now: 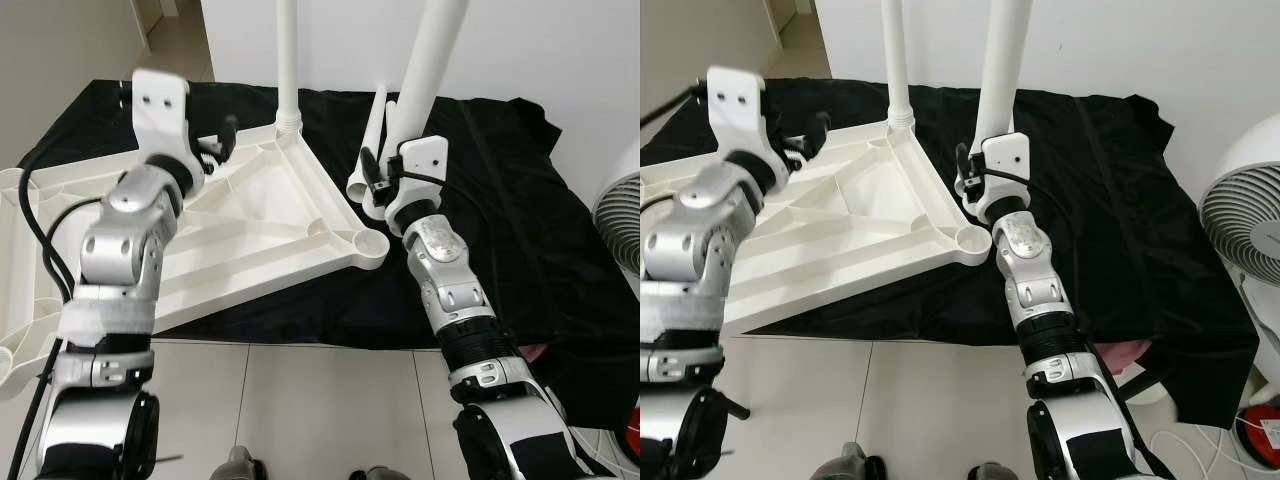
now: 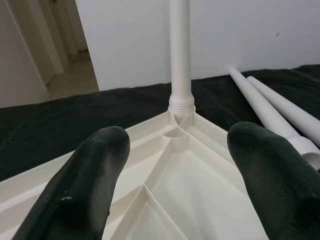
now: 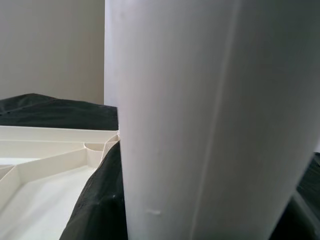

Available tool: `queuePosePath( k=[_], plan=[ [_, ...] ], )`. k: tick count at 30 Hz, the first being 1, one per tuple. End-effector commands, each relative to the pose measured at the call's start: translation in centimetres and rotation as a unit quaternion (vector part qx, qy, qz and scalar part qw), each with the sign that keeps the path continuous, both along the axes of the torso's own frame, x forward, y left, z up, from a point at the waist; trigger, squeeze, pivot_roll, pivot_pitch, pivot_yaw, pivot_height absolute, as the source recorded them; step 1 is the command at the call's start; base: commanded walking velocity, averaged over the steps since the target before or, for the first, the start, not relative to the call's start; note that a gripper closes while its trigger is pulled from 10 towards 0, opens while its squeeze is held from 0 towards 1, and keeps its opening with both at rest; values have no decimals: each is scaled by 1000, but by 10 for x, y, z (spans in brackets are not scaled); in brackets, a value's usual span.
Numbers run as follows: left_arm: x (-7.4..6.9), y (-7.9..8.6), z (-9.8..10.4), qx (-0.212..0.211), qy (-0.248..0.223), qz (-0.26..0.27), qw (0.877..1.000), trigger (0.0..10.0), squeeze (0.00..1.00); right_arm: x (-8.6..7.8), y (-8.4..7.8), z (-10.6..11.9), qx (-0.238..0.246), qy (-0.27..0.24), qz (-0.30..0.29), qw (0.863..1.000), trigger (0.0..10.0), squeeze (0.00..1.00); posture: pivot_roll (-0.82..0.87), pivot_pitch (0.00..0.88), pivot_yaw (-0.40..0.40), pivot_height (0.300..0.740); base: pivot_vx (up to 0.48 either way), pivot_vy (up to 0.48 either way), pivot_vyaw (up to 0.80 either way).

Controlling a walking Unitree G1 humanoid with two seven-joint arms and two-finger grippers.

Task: Building children table

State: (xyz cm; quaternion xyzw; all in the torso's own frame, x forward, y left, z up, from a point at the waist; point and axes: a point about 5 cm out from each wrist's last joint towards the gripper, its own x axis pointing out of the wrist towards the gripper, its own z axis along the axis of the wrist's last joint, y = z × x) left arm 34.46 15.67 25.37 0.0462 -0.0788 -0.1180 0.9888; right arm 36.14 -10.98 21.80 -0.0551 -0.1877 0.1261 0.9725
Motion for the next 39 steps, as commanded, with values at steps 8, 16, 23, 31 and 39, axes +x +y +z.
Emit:
queuePosePath(
  k=[8, 16, 23, 31, 39],
  plan=[
    [-27, -48, -2, 52, -35, -179, 982, 10000, 0, -3, -9, -6, -6, 8, 9, 1000, 10000, 0, -59, 47, 19, 740, 0, 0, 0],
    [-44, -66, -11, 84, -34, -245, 965, 10000, 0, -3, -17, -7, -16, 11, 2, 1000, 10000, 0, -78, 74, 30, 740, 0, 0, 0],
    [-50, -71, -14, 89, -29, -269, 959, 10000, 0, -5, -17, -9, -15, 12, 6, 1000, 10000, 0, -75, 80, 43, 740, 0, 0, 0],
    [-58, -76, -20, 108, -17, -302, 947, 10000, 0, -7, -10, -16, -20, 25, 21, 999, 10000, 0, -63, 77, 42, 740, 0, 0, 0],
    [-57, -69, -28, 112, 14, -300, 947, 10000, 0, -8, -5, -18, -25, 27, 33, 999, 10000, 0, -64, 74, 43, 740, 0, 0, 0]
  ],
)
